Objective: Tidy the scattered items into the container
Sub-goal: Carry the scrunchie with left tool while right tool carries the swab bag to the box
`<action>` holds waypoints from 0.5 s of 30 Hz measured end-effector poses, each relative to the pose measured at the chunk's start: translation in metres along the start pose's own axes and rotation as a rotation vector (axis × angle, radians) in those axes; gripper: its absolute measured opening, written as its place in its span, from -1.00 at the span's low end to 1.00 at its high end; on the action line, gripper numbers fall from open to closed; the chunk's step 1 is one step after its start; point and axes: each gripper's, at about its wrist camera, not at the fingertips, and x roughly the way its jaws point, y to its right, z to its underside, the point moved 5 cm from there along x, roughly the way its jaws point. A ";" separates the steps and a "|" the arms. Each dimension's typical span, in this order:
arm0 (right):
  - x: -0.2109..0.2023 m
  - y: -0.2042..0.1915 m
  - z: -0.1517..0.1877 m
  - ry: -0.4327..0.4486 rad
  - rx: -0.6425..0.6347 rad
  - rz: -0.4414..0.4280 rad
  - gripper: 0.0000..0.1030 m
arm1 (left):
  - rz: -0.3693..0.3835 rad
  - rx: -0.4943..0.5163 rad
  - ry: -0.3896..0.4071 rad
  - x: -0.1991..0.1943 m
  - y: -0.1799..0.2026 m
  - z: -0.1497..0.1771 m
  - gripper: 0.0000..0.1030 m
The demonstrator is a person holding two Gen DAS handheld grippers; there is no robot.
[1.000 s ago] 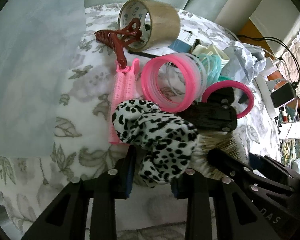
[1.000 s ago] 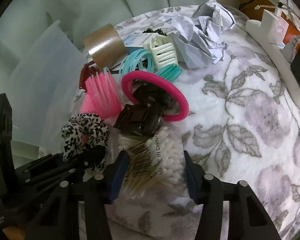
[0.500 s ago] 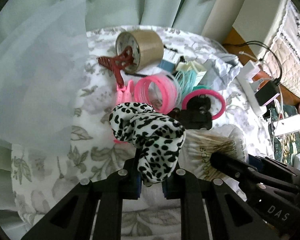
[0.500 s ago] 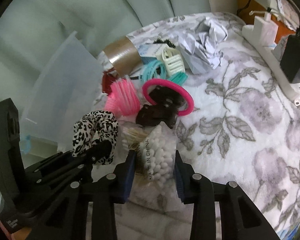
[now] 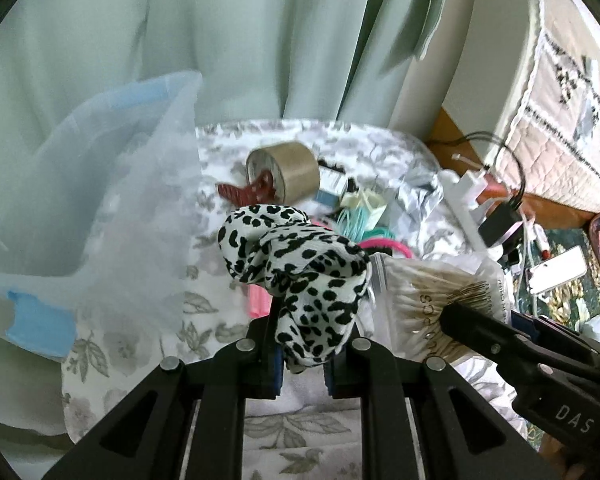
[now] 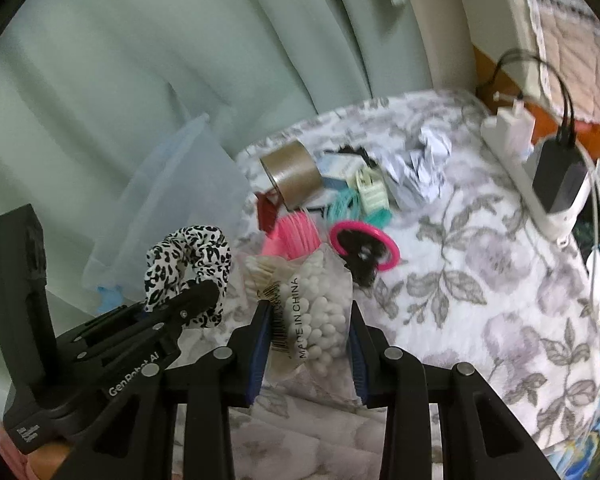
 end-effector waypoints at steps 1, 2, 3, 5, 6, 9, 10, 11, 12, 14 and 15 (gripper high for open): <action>-0.005 -0.003 -0.002 0.012 -0.007 0.000 -0.26 | 0.001 -0.003 0.013 -0.006 -0.001 -0.002 -0.70; -0.011 -0.005 -0.003 0.023 -0.014 -0.001 -0.26 | 0.002 -0.006 0.025 -0.012 -0.003 -0.004 -0.70; -0.013 -0.008 -0.004 0.033 -0.021 -0.001 -0.27 | 0.003 -0.009 0.035 -0.016 -0.005 -0.006 -0.70; -0.017 -0.016 -0.007 0.052 -0.034 0.001 -0.27 | 0.005 -0.017 0.053 -0.025 -0.009 -0.009 -0.70; -0.021 -0.019 -0.008 0.061 -0.041 0.000 -0.26 | 0.005 -0.020 0.063 -0.029 -0.011 -0.011 -0.70; -0.031 -0.029 -0.009 0.084 -0.065 0.003 -0.26 | 0.003 -0.032 0.088 -0.039 -0.017 -0.015 -0.70; -0.034 -0.033 -0.010 0.089 -0.073 0.002 -0.27 | 0.003 -0.038 0.097 -0.043 -0.020 -0.016 -0.70; -0.036 -0.036 -0.010 0.094 -0.080 0.002 -0.27 | 0.004 -0.043 0.104 -0.045 -0.021 -0.017 -0.70; -0.038 -0.040 -0.011 0.098 -0.088 0.002 -0.27 | 0.003 -0.049 0.114 -0.048 -0.024 -0.017 -0.70; -0.041 -0.048 -0.012 0.109 -0.105 0.003 -0.27 | 0.002 -0.059 0.132 -0.055 -0.030 -0.019 -0.70; -0.042 -0.052 -0.014 0.112 -0.113 0.004 -0.27 | 0.001 -0.065 0.141 -0.057 -0.033 -0.020 -0.70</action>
